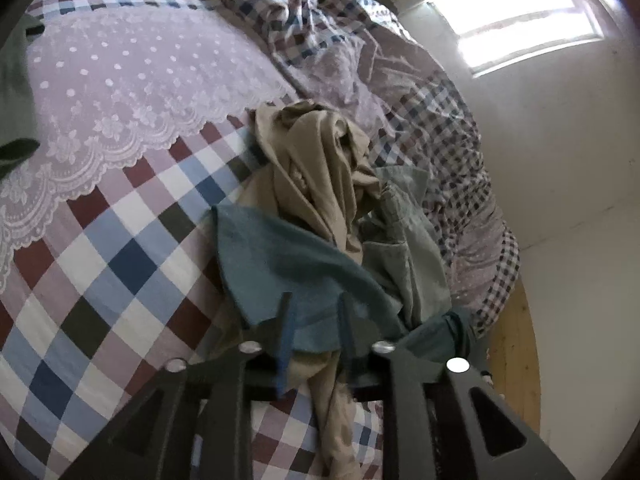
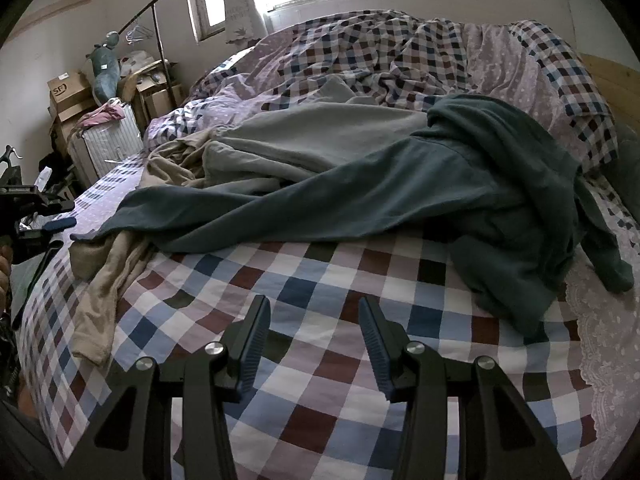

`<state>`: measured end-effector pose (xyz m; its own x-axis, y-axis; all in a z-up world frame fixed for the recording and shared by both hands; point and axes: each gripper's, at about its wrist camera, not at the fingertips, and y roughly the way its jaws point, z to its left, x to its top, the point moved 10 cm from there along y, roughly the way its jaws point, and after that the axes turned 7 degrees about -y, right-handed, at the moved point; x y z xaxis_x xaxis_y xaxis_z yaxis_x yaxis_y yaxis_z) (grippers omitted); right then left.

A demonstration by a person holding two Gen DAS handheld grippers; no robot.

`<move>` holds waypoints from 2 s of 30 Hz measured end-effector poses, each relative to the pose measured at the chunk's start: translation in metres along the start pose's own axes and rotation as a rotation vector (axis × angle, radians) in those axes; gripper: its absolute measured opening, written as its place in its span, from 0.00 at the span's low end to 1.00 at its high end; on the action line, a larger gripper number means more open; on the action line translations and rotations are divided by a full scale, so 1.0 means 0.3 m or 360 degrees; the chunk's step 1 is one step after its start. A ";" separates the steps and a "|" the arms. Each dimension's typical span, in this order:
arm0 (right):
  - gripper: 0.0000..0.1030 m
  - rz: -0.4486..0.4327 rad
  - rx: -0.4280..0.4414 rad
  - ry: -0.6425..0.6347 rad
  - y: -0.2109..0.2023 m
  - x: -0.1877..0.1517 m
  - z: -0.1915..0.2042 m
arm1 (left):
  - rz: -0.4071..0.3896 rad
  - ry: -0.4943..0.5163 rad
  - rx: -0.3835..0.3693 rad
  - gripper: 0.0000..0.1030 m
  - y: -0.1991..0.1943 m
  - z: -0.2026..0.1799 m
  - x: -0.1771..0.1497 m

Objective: Fold clothes

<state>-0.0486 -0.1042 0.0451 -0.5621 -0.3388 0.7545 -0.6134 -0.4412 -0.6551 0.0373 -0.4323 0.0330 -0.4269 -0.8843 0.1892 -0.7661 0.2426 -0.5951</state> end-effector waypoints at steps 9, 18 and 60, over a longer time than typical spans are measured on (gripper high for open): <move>0.50 -0.0003 -0.0004 -0.0002 0.000 0.002 0.003 | 0.0034 -0.0045 0.0088 0.51 0.003 0.040 -0.028; 0.52 -0.0007 -0.0003 -0.0002 0.001 0.005 0.004 | 0.0153 -0.0126 -0.0027 0.51 0.001 0.001 -0.099; 0.52 0.0028 -0.0029 0.0001 0.011 -0.009 -0.010 | 0.0166 -0.0237 -0.0002 0.02 0.118 0.095 -0.042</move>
<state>-0.0507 -0.1022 0.0409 -0.5735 -0.3459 0.7426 -0.6133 -0.4197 -0.6691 0.0292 -0.4240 -0.0127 -0.4283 -0.9036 0.0087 -0.7220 0.3364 -0.6046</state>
